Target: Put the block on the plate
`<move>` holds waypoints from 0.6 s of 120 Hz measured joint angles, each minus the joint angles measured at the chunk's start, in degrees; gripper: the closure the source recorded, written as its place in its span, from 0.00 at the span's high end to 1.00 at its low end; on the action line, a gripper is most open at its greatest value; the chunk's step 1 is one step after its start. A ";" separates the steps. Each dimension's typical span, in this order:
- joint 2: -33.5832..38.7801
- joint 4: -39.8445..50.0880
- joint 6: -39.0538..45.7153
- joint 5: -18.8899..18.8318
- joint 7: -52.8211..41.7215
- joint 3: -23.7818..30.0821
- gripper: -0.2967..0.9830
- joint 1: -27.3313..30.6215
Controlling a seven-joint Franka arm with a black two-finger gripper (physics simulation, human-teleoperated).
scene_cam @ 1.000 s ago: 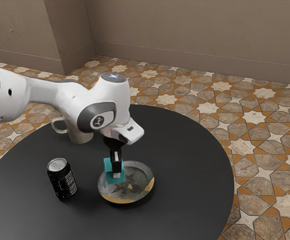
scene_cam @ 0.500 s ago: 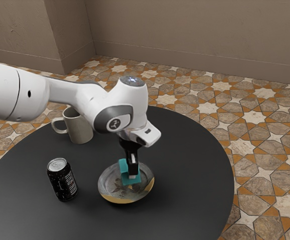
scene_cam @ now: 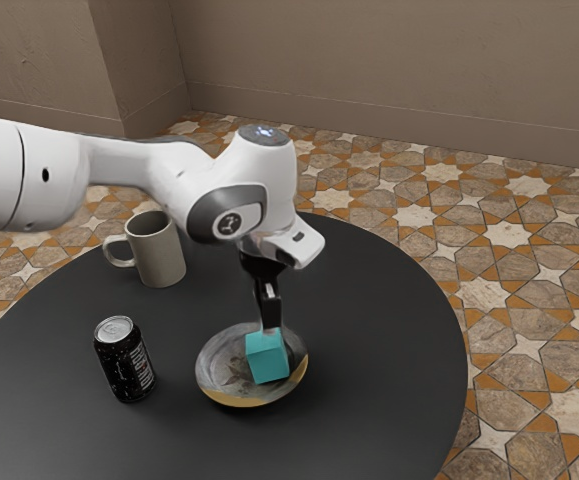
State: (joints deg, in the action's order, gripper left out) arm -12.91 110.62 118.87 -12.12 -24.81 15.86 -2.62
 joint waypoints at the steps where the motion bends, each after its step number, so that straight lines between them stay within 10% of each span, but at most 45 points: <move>1: 0.03 -0.09 -0.11 0.00 0.03 -0.01 0.75 0.04; 72: 2.88 -12.33 -8.97 1.86 1.19 -0.74 0.77 0.94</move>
State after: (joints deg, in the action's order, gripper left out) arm -10.03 98.29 109.89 -10.26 -23.62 15.12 -1.68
